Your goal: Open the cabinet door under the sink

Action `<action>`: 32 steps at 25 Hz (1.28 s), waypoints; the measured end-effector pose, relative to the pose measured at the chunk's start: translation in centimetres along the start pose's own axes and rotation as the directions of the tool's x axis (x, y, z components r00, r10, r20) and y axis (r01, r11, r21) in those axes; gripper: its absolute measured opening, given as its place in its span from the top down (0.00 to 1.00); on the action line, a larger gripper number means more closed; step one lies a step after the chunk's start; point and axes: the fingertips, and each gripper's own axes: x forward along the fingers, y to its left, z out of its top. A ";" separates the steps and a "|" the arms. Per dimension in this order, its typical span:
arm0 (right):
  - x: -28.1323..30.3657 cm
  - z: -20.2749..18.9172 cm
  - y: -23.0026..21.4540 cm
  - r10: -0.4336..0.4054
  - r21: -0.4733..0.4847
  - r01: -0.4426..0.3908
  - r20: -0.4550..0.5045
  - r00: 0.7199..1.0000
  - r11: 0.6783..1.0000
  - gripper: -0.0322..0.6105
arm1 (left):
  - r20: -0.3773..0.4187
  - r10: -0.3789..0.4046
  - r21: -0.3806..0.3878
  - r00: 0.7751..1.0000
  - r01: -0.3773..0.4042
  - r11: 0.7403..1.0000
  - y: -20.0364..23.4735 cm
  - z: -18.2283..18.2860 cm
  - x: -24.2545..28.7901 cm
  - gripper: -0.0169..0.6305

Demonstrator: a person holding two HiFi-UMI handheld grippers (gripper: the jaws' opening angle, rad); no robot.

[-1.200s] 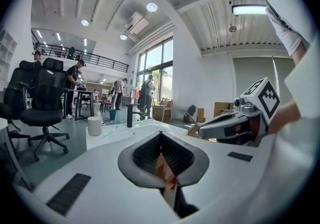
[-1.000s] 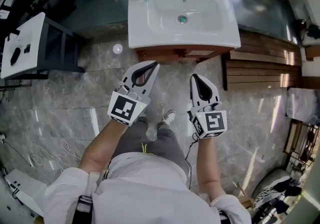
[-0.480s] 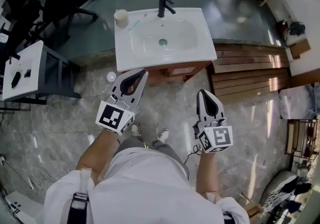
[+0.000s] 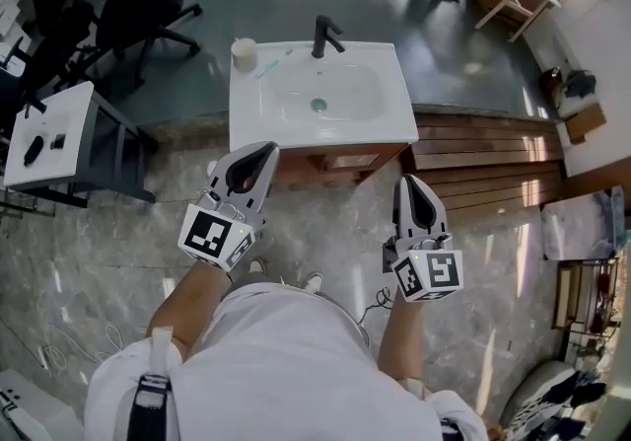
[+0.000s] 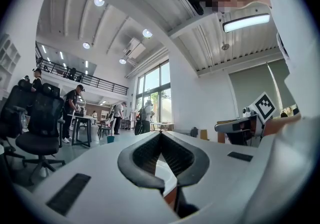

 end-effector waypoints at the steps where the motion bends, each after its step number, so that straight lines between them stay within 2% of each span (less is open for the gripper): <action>1: 0.3 0.4 0.2 0.007 -0.003 -0.007 0.008 1.000 1.000 0.90 | 0.001 0.006 -0.001 1.000 -0.006 1.000 0.0 0.1 0.0 0.95; 6: 0.5 0.9 1.3 0.051 -0.022 -0.051 0.019 0.999 0.998 0.90 | 0.019 0.016 0.012 1.000 -0.017 1.000 -0.2 0.7 -0.4 0.95; 10: 0.1 0.7 1.4 0.044 -0.025 -0.044 0.019 0.999 0.999 0.90 | 0.016 0.042 -0.002 0.999 -0.042 0.999 0.5 0.4 -1.2 0.95; 22: 0.3 1.4 4.3 0.098 -0.045 -0.096 0.033 0.995 0.994 0.90 | 0.019 0.069 0.005 0.997 -0.070 0.998 1.0 0.9 -3.5 0.95; 32: -0.6 1.2 4.0 0.070 -0.033 -0.069 0.035 0.997 0.997 0.90 | 0.016 0.064 0.002 0.998 -0.065 0.998 0.4 0.8 -4.1 0.95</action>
